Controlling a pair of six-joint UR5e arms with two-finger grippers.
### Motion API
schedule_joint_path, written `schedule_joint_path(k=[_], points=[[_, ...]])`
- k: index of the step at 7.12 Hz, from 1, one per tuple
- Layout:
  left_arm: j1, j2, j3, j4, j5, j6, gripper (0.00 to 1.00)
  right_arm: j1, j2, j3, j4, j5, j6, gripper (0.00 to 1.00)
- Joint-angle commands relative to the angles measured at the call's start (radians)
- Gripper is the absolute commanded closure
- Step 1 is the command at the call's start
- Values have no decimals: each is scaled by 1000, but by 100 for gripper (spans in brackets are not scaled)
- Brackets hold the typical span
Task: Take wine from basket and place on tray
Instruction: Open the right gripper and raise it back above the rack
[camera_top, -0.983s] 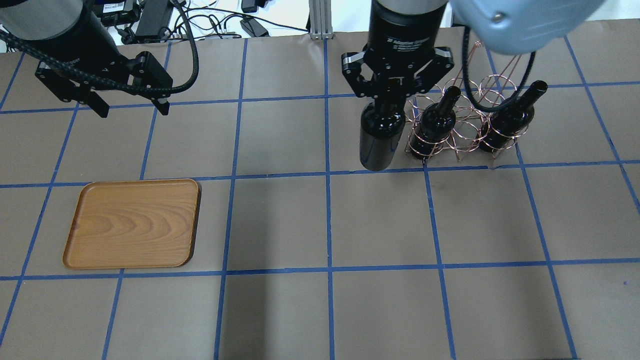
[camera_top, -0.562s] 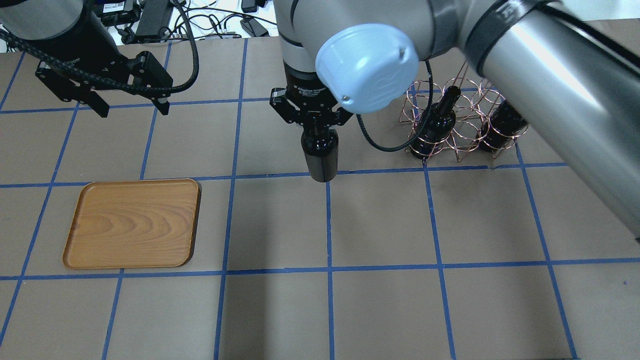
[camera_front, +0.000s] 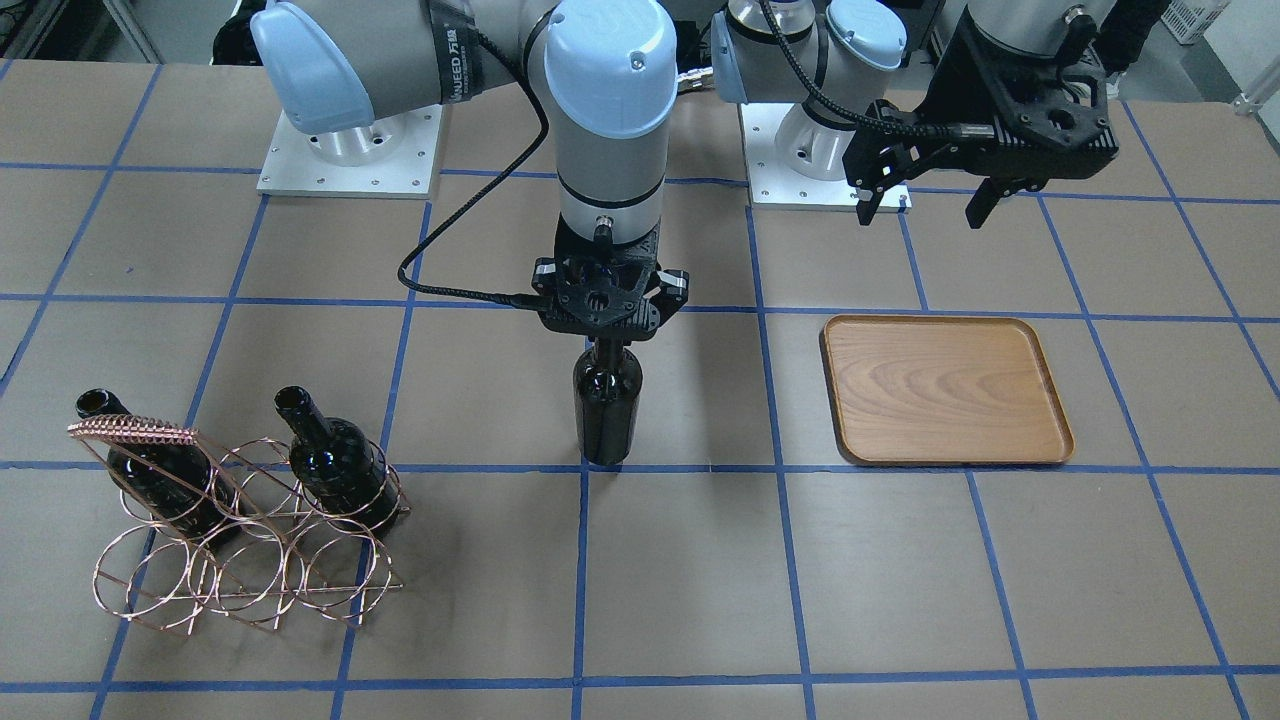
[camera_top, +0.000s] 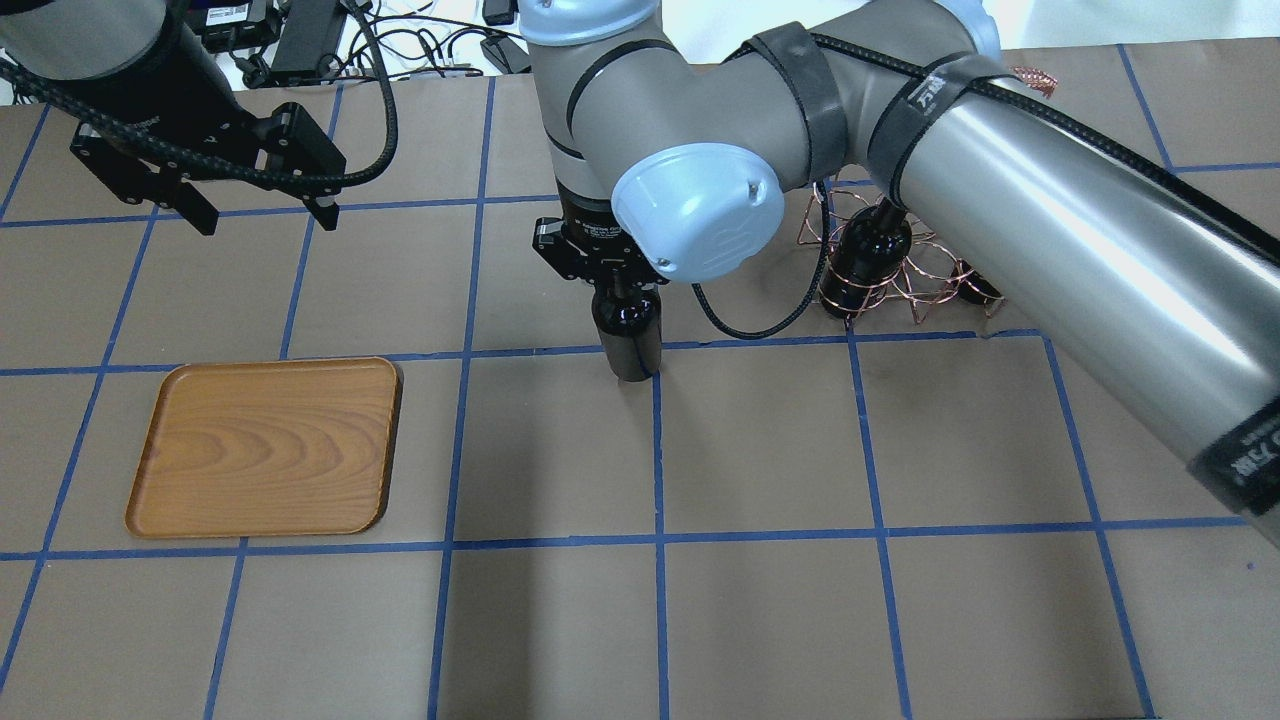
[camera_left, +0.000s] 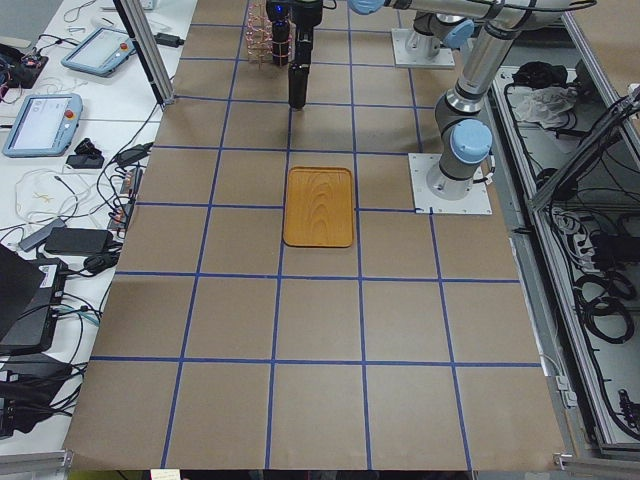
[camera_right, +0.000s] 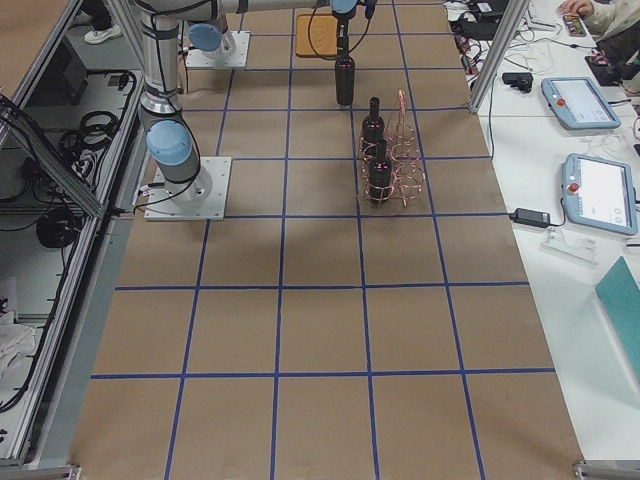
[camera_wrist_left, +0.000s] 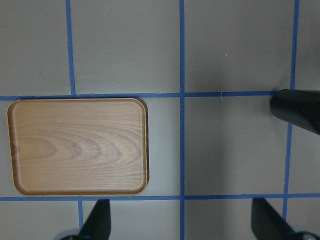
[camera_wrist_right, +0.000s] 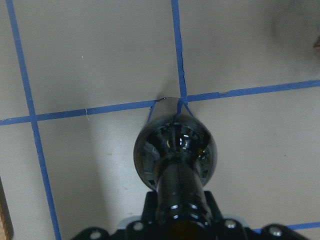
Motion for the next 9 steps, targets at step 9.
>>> schedule_joint_path(k=[9], points=[[-1,0,0,0,-1,0,0,-366,-191,-111,241,-94,-531,0]])
